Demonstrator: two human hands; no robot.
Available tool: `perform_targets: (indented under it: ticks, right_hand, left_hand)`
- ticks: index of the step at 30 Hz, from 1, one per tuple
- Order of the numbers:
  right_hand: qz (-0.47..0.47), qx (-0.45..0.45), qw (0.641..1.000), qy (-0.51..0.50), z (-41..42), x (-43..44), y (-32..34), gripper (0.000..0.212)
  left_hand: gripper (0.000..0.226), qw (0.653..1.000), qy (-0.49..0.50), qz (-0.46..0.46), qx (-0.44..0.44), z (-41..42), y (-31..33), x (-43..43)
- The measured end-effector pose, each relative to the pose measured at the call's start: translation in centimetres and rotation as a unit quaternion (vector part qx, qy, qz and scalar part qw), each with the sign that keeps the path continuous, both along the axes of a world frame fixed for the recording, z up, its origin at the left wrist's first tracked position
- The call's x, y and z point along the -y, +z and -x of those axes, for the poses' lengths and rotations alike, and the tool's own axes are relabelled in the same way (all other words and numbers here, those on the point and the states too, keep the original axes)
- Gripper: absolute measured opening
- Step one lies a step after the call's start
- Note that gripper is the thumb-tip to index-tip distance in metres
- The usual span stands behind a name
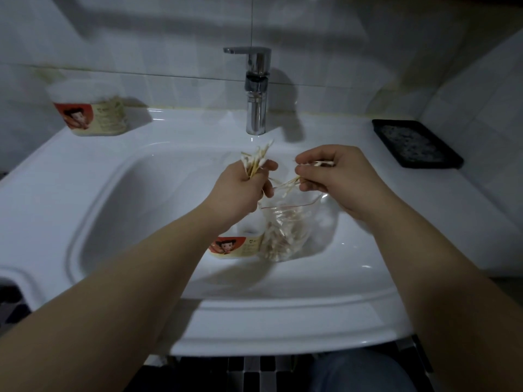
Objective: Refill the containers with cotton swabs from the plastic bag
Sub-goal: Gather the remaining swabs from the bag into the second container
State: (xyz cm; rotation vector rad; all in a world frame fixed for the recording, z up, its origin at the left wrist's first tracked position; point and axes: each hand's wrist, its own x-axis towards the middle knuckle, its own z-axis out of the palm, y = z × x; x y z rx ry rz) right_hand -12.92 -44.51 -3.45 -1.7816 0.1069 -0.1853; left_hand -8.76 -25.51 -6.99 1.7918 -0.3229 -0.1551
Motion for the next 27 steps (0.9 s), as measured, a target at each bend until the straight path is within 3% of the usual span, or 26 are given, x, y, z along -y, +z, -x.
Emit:
perform_targets:
  ticks: [5,16,20,27]
  right_hand:
    - [0.131,-0.016,0.991,0.027,0.2,-0.1,-0.2,0.014]
    - [0.266,-0.043,0.960,0.080,0.4,-1.0,-0.8,0.010]
    - [0.245,-0.028,0.968,0.037,0.1,-0.7,-0.7,0.007]
    - [0.207,-0.010,0.977,0.046,0.1,-1.2,-0.8,0.013]
  left_hand:
    - [0.029,1.000,0.009,-0.004,0.023,0.1,0.1,0.0]
    - [0.023,0.998,-0.035,-0.010,0.054,0.4,-0.4,0.5]
    - [0.012,0.997,0.011,-0.021,0.072,0.2,-0.5,0.5]
    - [0.021,0.995,0.005,-0.047,0.087,0.4,-0.2,0.4]
